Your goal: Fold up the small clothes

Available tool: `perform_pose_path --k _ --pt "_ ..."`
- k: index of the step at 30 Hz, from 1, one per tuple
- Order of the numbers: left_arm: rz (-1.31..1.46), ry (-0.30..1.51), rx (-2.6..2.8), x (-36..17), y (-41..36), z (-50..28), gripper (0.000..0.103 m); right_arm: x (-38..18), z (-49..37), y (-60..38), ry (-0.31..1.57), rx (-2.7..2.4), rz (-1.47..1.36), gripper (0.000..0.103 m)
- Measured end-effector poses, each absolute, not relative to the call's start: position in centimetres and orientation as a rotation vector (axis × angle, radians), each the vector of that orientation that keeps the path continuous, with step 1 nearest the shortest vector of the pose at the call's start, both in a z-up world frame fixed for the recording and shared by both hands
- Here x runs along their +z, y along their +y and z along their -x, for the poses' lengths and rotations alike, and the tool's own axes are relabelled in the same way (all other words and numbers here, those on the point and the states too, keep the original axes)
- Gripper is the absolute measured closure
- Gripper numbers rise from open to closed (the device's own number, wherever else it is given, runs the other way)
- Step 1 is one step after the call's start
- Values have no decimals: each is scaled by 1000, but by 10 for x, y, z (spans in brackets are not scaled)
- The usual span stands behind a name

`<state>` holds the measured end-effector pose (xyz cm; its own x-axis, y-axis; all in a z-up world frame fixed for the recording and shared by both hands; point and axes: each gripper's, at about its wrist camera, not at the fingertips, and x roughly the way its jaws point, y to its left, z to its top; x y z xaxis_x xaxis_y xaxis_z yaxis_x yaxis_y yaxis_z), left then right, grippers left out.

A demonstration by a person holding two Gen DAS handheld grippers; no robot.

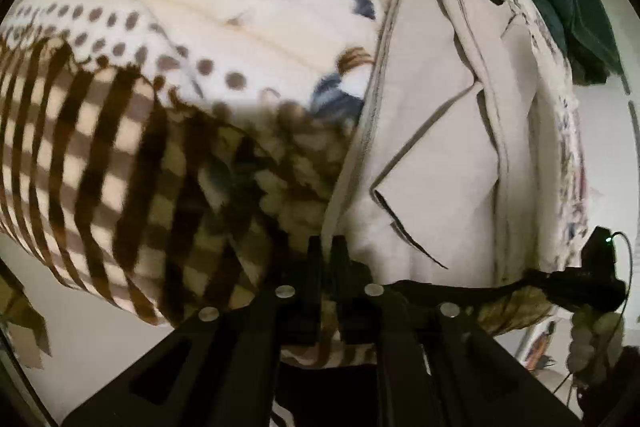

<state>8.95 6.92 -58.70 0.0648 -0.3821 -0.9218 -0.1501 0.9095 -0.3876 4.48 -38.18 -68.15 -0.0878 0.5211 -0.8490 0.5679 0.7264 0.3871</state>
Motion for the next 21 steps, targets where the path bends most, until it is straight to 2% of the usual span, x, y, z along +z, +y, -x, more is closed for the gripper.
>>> perform_pose_path --k 1,2,3,5,6,7,8,9,15,21 --pt "471 1518 -190 -588 72 -90 89 -681 -45 -381 1745 -45 -873 69" --pt "506 1528 -189 -591 75 -90 82 -681 -45 -382 1737 -40 -892 49" --pt "536 1533 -198 -595 80 -88 73 -681 -44 -383 1728 -42 -909 45" --pt "617 1558 -241 -606 77 -85 72 -682 -44 -383 1732 -51 -942 45" --pt "628 1557 -245 -607 75 -83 75 -687 -42 -383 1734 -44 -979 49" --pt "610 1548 -228 -606 71 -83 85 -690 -41 -383 1722 -40 -1006 59" --pt "592 1553 -224 -604 68 -81 99 -691 -41 -386 1719 -41 -1009 95" --pt "578 1557 -219 -601 65 -82 100 -691 -42 -382 1726 -37 -1000 100" --pt "622 1503 -213 -561 63 -104 101 -656 -56 -374 1666 10 -971 100" --pt "595 1369 -264 -521 56 -184 101 -610 -126 -384 1556 54 -958 100"
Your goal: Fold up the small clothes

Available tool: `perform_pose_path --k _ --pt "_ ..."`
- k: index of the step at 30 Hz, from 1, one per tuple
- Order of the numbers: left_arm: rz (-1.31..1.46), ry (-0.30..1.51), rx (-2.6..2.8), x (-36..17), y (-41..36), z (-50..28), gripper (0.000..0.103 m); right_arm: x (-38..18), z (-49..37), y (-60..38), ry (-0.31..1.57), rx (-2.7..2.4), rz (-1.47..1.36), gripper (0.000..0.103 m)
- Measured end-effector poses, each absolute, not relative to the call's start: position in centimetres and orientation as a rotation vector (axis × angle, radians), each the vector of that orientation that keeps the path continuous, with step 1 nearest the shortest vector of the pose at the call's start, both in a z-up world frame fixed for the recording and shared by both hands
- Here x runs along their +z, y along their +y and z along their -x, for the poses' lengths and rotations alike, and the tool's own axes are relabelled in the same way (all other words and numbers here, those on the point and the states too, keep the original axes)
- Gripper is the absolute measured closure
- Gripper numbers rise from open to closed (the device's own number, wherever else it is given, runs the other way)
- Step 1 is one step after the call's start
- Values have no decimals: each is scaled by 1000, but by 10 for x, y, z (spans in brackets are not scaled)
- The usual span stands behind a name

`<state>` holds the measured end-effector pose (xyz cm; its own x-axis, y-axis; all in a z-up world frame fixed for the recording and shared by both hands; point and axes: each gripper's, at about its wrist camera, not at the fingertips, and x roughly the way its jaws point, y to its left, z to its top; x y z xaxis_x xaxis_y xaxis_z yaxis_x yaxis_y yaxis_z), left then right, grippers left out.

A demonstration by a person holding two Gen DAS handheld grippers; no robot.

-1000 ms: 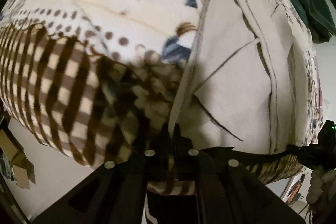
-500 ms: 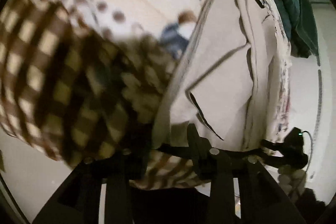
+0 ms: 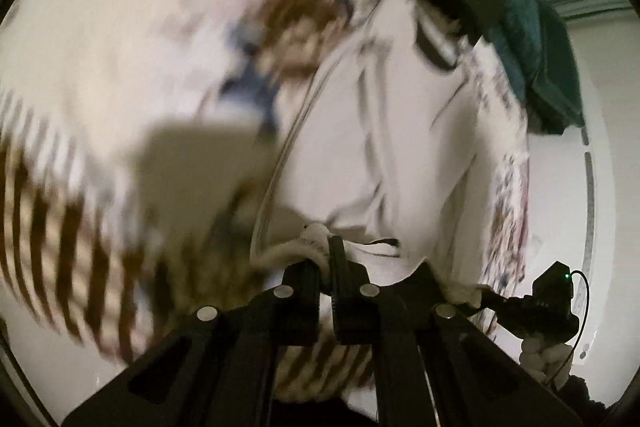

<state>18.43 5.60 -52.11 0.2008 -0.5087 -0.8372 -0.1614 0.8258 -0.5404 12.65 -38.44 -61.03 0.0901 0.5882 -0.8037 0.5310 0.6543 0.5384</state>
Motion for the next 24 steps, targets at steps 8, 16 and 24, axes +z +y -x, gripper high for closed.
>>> perform_pose_path --k 8,16,24 --pt "608 1284 -235 -539 46 -312 77 -618 -257 -412 1434 30 -946 75" --pt "562 1327 -239 -560 50 -308 44 -632 -268 -414 1453 22 -829 50" --pt "410 1318 -286 -573 13 -299 101 -655 -266 -391 1437 62 -784 100"
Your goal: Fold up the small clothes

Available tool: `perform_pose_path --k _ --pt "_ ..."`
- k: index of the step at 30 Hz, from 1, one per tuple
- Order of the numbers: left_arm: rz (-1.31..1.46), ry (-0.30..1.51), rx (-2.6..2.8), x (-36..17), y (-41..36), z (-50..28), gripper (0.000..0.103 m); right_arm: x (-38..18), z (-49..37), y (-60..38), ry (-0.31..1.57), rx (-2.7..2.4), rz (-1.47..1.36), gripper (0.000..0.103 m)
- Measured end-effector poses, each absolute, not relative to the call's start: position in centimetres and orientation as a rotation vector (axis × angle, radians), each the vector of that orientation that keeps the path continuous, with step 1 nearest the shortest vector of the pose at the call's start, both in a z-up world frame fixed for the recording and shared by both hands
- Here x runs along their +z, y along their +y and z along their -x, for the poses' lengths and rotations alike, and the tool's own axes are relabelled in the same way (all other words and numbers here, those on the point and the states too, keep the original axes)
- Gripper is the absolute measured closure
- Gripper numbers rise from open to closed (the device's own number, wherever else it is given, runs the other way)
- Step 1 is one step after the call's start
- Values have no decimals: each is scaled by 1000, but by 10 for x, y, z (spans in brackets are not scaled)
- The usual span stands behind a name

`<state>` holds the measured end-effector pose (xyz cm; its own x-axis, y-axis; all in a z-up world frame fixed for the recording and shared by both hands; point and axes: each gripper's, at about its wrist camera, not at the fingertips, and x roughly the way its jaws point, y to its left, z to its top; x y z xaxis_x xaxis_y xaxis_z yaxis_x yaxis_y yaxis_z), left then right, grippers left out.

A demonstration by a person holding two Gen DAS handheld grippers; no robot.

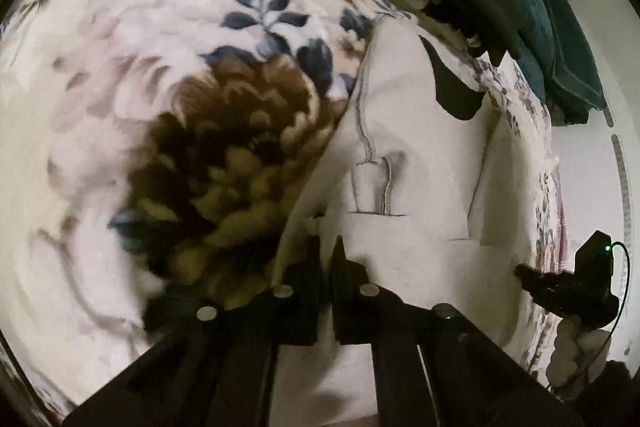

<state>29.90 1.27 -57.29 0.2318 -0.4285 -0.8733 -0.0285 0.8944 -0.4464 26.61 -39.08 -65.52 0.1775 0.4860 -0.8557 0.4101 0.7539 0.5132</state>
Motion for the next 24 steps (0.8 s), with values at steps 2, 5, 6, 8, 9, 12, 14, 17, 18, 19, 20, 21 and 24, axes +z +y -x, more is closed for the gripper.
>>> perform_pose_path --k 2,5,6,8,9,12,14,17,18,19,20,21,24 --pt "414 1290 -281 -564 14 -300 101 -649 -266 -387 1406 37 -761 100" --pt "416 1246 -281 -547 18 -306 101 -627 -265 -391 1322 -17 -707 101" --pt "408 1245 -281 -546 19 -309 101 -623 -264 -393 1304 -38 -695 101" --pt "394 1263 -274 -554 19 -317 101 -620 -266 -398 1291 -69 -679 101" --pt "391 1283 -269 -561 19 -319 101 -624 -268 -399 1314 -68 -668 101" --pt "413 1381 -266 -586 22 -325 96 -645 -280 -393 1435 -64 -625 100" --pt "436 1407 -264 -587 26 -329 94 -656 -288 -390 1508 -50 -615 100" --pt "391 1389 -243 -569 26 -344 56 -652 -304 -394 1539 -57 -604 76" --pt "388 1358 -260 -562 25 -351 42 -643 -316 -399 1512 -59 -618 63" --pt "388 1329 -278 -557 23 -361 40 -637 -325 -402 1484 -55 -634 57" --pt "386 1320 -283 -556 22 -370 40 -632 -335 -403 1461 -48 -645 52" --pt "381 1316 -296 -557 18 -384 40 -628 -350 -405 1443 -37 -652 52" --pt "328 1306 -345 -564 -4 -430 40 -624 -408 -402 1407 3 -630 52"
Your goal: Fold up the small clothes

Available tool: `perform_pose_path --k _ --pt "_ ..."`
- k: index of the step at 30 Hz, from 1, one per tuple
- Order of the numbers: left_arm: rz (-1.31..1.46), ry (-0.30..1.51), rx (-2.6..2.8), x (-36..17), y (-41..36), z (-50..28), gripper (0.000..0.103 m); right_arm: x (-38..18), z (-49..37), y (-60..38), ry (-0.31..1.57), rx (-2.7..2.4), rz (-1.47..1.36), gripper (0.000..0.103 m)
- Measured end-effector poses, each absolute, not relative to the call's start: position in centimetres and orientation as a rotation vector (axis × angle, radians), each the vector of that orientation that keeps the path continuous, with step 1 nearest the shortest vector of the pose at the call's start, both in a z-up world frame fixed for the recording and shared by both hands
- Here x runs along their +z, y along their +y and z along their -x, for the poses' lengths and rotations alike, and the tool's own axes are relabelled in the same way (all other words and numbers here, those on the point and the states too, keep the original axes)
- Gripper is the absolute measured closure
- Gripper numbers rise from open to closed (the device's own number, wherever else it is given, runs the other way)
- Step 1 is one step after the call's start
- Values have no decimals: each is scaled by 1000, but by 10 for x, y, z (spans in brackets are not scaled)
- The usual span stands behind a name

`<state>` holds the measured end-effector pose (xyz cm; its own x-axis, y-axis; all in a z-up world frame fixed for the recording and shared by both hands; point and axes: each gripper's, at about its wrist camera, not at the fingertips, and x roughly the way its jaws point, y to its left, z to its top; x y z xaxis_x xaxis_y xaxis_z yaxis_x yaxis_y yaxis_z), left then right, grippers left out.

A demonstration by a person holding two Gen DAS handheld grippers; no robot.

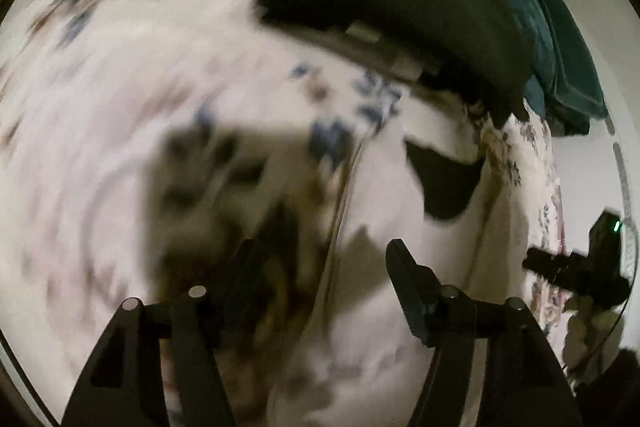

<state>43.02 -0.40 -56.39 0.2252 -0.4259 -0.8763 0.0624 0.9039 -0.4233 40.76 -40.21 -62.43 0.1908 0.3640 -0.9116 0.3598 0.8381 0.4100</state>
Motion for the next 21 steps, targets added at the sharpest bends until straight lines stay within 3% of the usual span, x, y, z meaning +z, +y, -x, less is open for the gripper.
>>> perform_pose_path --k 7,8,10,12,21 --pt "109 1329 -452 -596 -71 -502 43 -653 -516 -381 1439 23 -487 52" --pt "90 1312 -454 -595 -74 -504 50 -660 -526 -376 1458 42 -483 52" --pt "49 1293 -452 -591 -79 -505 101 -667 -534 -369 1491 52 -476 54" --pt "84 1280 -474 -586 -75 -503 100 -662 -536 -365 1475 52 -444 94" --pt "99 1116 -494 -508 -60 -445 101 -575 -484 -354 1297 123 -449 96"
